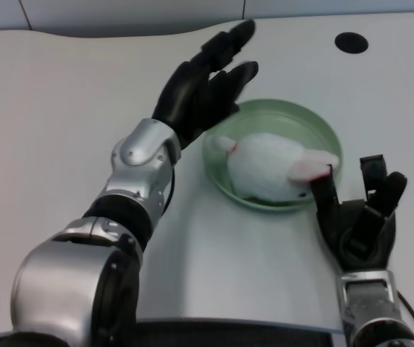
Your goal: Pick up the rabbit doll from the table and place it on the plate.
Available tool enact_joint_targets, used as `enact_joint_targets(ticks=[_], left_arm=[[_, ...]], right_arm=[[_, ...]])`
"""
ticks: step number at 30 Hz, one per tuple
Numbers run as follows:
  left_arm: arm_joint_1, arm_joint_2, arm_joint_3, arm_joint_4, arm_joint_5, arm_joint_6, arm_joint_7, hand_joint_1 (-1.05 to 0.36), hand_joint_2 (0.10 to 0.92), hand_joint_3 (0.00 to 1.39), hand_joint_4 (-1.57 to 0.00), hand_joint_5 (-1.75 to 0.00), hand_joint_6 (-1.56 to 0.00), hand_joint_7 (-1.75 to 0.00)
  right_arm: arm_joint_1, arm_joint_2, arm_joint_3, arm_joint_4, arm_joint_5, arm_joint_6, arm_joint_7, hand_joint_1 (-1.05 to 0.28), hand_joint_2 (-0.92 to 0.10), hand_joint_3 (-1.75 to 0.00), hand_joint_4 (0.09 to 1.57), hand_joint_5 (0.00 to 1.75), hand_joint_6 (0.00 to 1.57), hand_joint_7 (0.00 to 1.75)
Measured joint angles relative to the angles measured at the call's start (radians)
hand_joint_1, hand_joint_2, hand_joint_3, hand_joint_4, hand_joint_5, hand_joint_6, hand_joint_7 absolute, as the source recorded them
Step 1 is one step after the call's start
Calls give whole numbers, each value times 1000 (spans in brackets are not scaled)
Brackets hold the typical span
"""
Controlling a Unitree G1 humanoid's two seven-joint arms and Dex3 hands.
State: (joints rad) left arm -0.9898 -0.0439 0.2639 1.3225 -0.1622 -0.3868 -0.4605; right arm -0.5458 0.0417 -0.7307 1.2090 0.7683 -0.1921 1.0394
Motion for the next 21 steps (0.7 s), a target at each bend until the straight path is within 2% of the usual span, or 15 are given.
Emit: enact_joint_targets(ticks=[4, 7, 13, 21], left_arm=[[12, 6, 99, -14, -114, 70, -97, -987, 921, 647, -21, -122, -40, 0], [28, 13, 150, -37, -177, 114, -158, -988, 921, 694, -8, -113, -18, -1], [101, 29, 219, -70, -274, 204, -271, -987, 921, 687, -1, -51, -2, 0], [238, 36, 302, -95, -388, 296, -413, -982, 921, 694, 1, 1, 1, 1]], right_arm=[[-5, -7, 1, 10, -7, 9, -13, -561, -921, -168, 795, 1746, 603, 1746], [-9, -10, 0, 15, -7, 19, -19, -562, -921, -157, 795, 1746, 604, 1740], [-14, -12, -2, 22, -9, 31, -21, -569, -921, -114, 789, 1746, 608, 1733], [-15, -13, -2, 23, -15, 37, -26, -558, -921, -102, 788, 1746, 604, 1746]])
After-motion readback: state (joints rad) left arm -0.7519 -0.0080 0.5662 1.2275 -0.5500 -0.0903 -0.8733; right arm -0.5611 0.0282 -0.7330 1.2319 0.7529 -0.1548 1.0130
